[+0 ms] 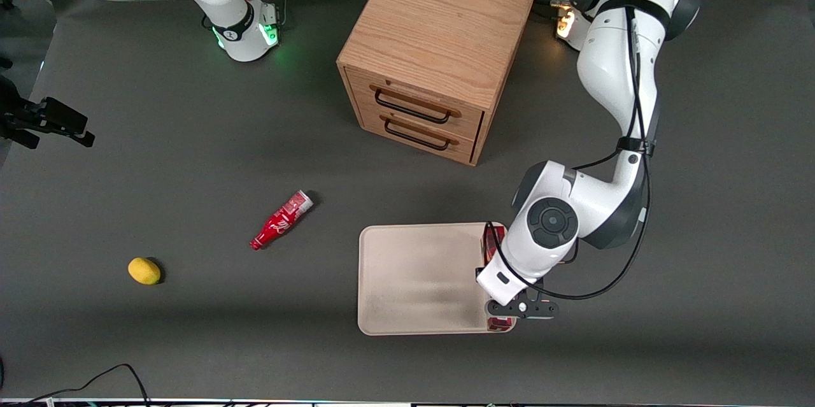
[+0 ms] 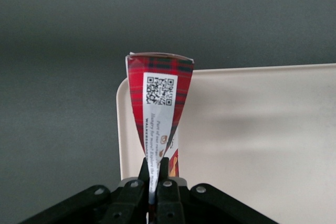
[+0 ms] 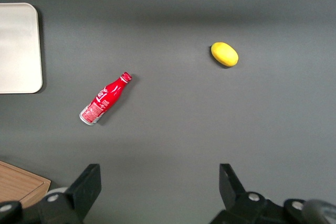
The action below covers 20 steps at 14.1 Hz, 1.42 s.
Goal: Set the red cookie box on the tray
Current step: 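Lower the box upright onto the tray and open the left gripper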
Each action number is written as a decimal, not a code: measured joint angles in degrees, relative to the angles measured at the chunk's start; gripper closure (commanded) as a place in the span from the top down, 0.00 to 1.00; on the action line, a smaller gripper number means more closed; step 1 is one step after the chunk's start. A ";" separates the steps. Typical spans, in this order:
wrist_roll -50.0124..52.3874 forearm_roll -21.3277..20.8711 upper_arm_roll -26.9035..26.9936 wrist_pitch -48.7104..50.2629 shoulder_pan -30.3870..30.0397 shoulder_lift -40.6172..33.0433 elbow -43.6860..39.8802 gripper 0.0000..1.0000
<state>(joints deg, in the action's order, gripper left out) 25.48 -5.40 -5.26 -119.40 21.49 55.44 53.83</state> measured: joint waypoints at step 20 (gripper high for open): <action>0.19 -0.05 0.24 -6.87 0.05 4.12 1.22 1.00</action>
<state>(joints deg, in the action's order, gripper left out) 25.67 -5.44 -5.02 -126.26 21.54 59.56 55.05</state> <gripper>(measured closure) 0.000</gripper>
